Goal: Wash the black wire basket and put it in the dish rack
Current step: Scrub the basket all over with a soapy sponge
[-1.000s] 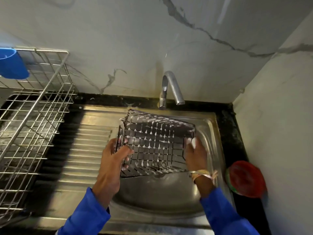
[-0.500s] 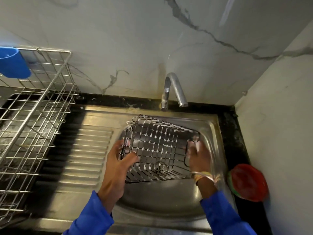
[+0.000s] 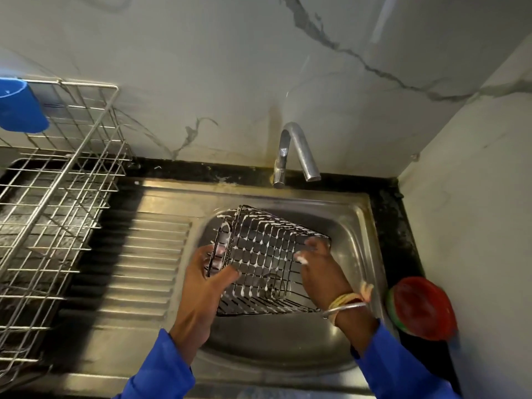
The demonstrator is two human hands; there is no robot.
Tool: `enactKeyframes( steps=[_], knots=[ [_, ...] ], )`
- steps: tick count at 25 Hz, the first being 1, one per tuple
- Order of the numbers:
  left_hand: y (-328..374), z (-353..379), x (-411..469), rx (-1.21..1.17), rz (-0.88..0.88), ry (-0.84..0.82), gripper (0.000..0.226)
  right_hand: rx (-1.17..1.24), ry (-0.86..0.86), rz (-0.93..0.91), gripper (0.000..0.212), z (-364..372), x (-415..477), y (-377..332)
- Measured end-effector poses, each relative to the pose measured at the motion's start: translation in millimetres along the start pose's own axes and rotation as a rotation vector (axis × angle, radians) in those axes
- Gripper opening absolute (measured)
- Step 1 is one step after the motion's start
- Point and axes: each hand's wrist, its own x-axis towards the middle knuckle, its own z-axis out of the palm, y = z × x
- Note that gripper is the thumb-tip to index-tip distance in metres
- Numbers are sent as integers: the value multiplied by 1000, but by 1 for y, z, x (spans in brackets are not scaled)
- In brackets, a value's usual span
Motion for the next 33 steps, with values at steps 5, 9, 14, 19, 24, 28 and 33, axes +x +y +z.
enactKeyframes(
  steps=[5,9,14,19,24,28,33],
  knots=[
    [7,2,-1,-42,12,-8,95,-576,-76,-314,48,11,15,28],
    [-2,-11,6,-80,-28,50,90,-182,-368,-178,46,22,-3,9],
    [-27,-21,18,-109,-182,67,110,686,-24,348,14,10,14,-9],
    [-42,-14,28,-100,-232,51,88,682,30,506,25,-20,31,4],
    [-63,-3,45,-182,-385,-11,31,1190,63,695,20,-46,4,36],
    [-86,13,66,-77,-524,-78,17,1144,216,728,28,-61,-34,72],
    [-108,30,89,164,-572,-128,17,1083,252,755,21,-51,-76,89]
  ],
)
